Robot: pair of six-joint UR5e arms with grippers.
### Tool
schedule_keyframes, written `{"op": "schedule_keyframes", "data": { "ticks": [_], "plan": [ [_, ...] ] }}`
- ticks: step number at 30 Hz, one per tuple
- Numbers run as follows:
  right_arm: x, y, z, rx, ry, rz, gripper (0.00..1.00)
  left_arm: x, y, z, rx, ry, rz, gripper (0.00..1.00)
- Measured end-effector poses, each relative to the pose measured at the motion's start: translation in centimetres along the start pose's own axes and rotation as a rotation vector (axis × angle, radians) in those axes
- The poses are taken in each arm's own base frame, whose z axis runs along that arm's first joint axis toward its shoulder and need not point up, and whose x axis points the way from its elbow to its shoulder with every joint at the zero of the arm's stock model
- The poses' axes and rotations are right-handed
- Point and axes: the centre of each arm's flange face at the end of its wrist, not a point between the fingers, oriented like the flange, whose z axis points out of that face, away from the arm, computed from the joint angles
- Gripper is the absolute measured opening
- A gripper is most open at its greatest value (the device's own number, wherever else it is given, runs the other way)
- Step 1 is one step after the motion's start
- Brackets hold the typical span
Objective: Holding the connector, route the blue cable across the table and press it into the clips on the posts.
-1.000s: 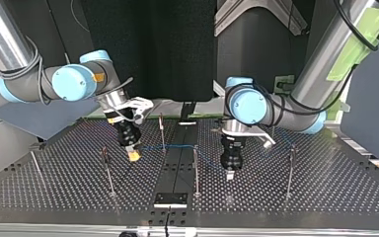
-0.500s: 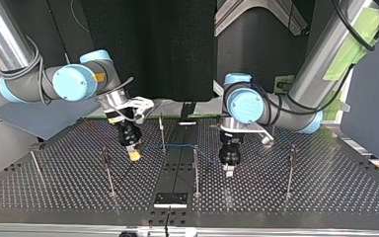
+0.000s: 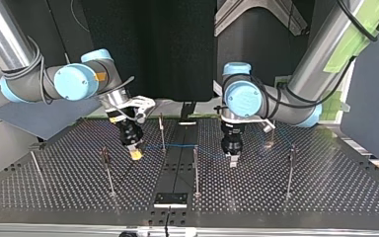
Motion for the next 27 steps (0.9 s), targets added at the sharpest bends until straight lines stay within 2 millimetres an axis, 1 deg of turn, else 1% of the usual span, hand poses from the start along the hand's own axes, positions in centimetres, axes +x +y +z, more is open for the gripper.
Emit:
{"op": "schedule_keyframes", "data": {
  "ticks": [2, 6, 11, 12, 13, 14, 15, 16, 17, 18, 19, 20, 21, 22, 24, 25, 26, 27],
  "plan": [
    [0.0, 0.0, 0.0, -0.001, 0.0, 0.0, 0.0, -0.2, -0.1, -0.5, 0.011, -0.005, -0.011, 1.0],
    [0.0, 0.3, 0.0, -0.006, 0.001, 0.0, 0.0, -1.4, -0.5, -1.3, 0.052, -0.037, -0.053, 1.0],
    [0.1, 0.5, 0.0, -0.009, 0.002, 0.002, 0.0, -2.1, -0.6, -1.2, 0.088, -0.065, -0.082, 1.0],
    [0.1, 0.5, 0.0, -0.009, 0.002, 0.001, 0.0, -2.2, -0.7, -1.1, 0.093, -0.073, -0.089, 0.97],
    [0.1, 0.5, 0.0, -0.009, 0.002, 0.001, 0.0, -2.3, -0.7, -1.0, 0.097, -0.079, -0.093, 0.97],
    [0.1, 0.5, 0.0, -0.009, 0.003, 0.0, 0.0, -2.3, -0.7, -1.0, 0.1, -0.085, -0.098, 0.87],
    [0.1, 0.5, 0.0, -0.01, 0.003, 0.0, 0.0, -2.4, -0.8, -0.9, 0.105, -0.094, -0.104, 0.84],
    [0.1, 0.5, 0.0, -0.01, 0.003, 0.0, 0.0, -2.5, -0.8, -0.8, 0.109, -0.1, -0.109, 0.84],
    [0.1, 0.5, 0.0, -0.01, 0.003, 0.0, 0.0, -2.6, -0.8, -0.7, 0.111, -0.107, -0.113, 0.8],
    [0.1, 0.5, 0.0, -0.01, 0.003, 0.0, 0.0, -2.7, -0.8, -0.6, 0.112, -0.117, -0.118, 0.71],
    [0.2, 0.5, 0.0, -0.01, 0.003, -0.001, 0.0, -2.8, -0.8, -0.6, 0.111, -0.124, -0.12, 0.71],
    [0.2, 0.5, 0.0, -0.009, 0.003, -0.001, 0.0, -2.9, -0.8, -0.5, 0.109, -0.131, -0.123, 0.63],
    [0.2, 0.5, 0.0, -0.009, 0.003, -0.001, 0.0, -3.0, -0.7, -0.4, 0.106, -0.138, -0.124, 0.46],
    [0.2, 0.5, 0.0, -0.009, 0.003, -0.001, 0.0, -3.0, -0.6, -0.4, 0.103, -0.142, -0.125, 0.46],
    [0.2, 0.5, 0.0, -0.008, 0.004, -0.001, 0.0, -3.1, -0.5, -0.2, 0.097, -0.151, -0.122, 0.17],
    [0.2, 0.5, 0.0, -0.008, 0.004, -0.001, 0.0, -3.2, -0.4, -0.2, 0.094, -0.153, -0.12, 0.17],
    [0.2, 0.5, 0.0, -0.009, 0.003, -0.001, 0.0, -3.2, -0.4, -0.2, 0.092, -0.156, -0.118, 0.11],
    [0.2, 0.5, 0.0, -0.009, 0.004, -0.002, 0.0, -3.2, -0.3, -0.1, 0.091, -0.158, -0.116, 0.0]
  ]
}}
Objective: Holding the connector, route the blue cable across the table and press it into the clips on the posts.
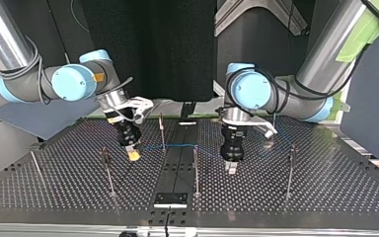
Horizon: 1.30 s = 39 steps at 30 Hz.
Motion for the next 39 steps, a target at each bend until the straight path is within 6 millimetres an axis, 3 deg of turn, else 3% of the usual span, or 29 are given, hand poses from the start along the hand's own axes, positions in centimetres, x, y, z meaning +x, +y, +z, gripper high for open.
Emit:
{"op": "schedule_keyframes", "data": {
  "ticks": [17, 20, 28, 31, 32, 33, 34, 35, 36, 37, 38, 39],
  "plan": [
    [1.5, 1.0, 0.1, -0.017, 0.028, 0.005, 0.0, -1.0, 0.6, 1.6, 0.061, -0.039, -0.045, 0.0],
    [1.6, 1.3, 0.1, -0.022, 0.029, 0.007, 0.0, -0.5, 1.0, 2.3, 0.071, -0.032, -0.051, 0.0],
    [1.6, 1.5, 0.1, -0.037, 0.029, 0.007, 0.0, 3.4, 2.7, 3.5, 0.05, 0.026, -0.035, 0.0],
    [1.5, 1.7, 0.1, -0.041, 0.028, 0.007, 0.0, 2.8, 2.2, 3.3, 0.057, 0.014, -0.037, 0.0],
    [1.6, 1.8, 0.1, -0.042, 0.029, 0.006, 0.0, 2.7, 2.2, 3.3, 0.059, 0.013, -0.037, 0.23],
    [1.6, 1.8, 0.1, -0.042, 0.029, 0.006, 0.0, 2.8, 2.2, 3.3, 0.058, 0.015, -0.037, 0.36],
    [1.6, 1.9, 0.1, -0.043, 0.029, 0.006, 0.0, 2.7, 2.2, 3.3, 0.059, 0.014, -0.037, 0.36],
    [1.6, 1.9, 0.1, -0.043, 0.029, 0.006, 0.0, 2.7, 2.2, 3.3, 0.059, 0.013, -0.037, 0.59],
    [1.6, 1.8, 0.1, -0.042, 0.029, 0.006, 0.0, 2.7, 2.2, 3.3, 0.058, 0.014, -0.037, 0.73],
    [1.6, 1.8, 0.1, -0.041, 0.029, 0.006, 0.0, 2.7, 2.2, 3.3, 0.058, 0.014, -0.037, 0.73],
    [1.5, 1.7, 0.1, -0.04, 0.028, 0.006, 0.0, 2.7, 2.2, 3.3, 0.059, 0.013, -0.037, 0.94],
    [1.5, 1.7, 0.1, -0.04, 0.028, 0.006, 0.0, 2.7, 2.2, 3.3, 0.058, 0.014, -0.037, 1.0]
  ]
}}
